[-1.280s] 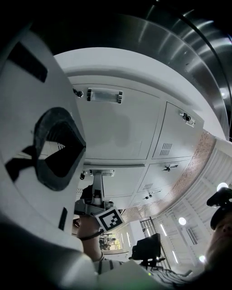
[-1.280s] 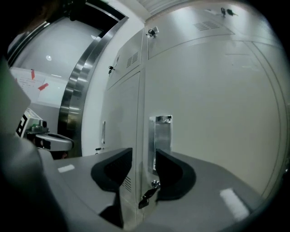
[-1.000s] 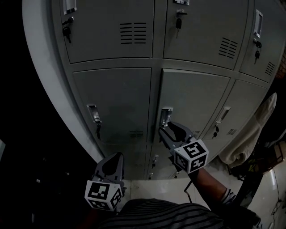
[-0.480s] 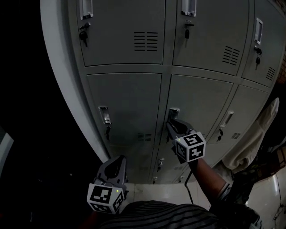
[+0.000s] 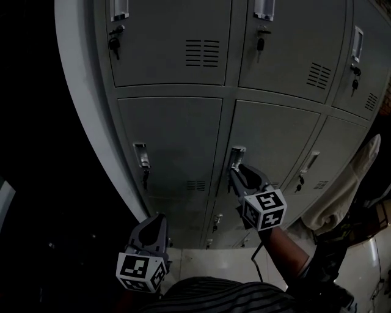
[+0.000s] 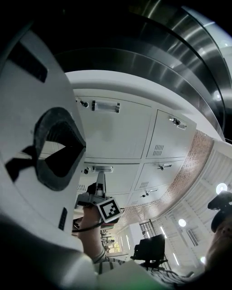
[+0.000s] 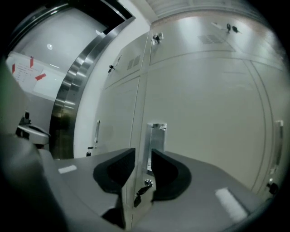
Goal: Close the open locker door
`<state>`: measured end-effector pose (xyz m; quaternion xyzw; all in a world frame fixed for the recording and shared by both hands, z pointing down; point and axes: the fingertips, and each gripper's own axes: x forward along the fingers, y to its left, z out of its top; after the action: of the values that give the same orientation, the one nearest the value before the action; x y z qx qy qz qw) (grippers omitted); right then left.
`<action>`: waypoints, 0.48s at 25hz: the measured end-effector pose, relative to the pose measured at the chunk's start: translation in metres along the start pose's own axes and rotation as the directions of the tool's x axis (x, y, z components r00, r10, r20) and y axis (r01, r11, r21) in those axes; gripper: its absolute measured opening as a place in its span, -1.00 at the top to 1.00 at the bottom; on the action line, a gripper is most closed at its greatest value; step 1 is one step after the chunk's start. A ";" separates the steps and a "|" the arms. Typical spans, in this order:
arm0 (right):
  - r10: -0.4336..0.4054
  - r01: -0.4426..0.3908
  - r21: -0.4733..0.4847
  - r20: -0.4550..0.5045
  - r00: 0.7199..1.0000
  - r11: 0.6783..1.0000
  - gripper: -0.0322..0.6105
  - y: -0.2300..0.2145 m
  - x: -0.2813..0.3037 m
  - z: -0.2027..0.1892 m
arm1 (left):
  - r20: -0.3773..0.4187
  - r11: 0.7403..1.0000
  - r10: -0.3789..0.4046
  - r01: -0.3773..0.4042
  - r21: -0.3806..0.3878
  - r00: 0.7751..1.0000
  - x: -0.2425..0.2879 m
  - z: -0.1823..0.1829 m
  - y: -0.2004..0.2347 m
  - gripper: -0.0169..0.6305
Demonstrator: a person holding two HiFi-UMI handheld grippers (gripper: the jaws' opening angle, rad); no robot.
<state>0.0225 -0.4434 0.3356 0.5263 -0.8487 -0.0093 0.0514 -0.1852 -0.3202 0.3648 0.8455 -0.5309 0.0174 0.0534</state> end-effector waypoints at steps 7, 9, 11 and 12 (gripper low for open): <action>-0.005 -0.002 0.069 0.097 0.995 0.998 0.65 0.013 -0.129 0.015 | 0.004 1.000 0.010 -0.010 -0.022 1.000 -0.025 -0.005 -0.047 0.93; -0.005 -0.004 0.093 0.094 0.996 0.996 0.72 0.014 -0.179 0.007 | 0.012 1.000 0.006 -0.006 -0.016 1.000 -0.042 -0.008 -0.076 0.93; -0.008 -0.001 0.116 0.083 0.997 0.993 0.77 0.014 -0.230 -0.005 | 0.018 1.000 0.003 -0.003 -0.012 1.000 -0.062 -0.013 -0.108 0.93; -0.012 0.002 0.122 0.075 0.997 0.993 0.80 0.013 -0.254 -0.012 | 0.020 1.000 0.005 -0.005 -0.015 1.000 -0.073 -0.016 -0.124 0.93</action>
<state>0.1239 -0.2094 0.3286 0.5307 -0.8472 0.0223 -0.0130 -0.1048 -0.1994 0.3654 0.8439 -0.5338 0.0052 0.0542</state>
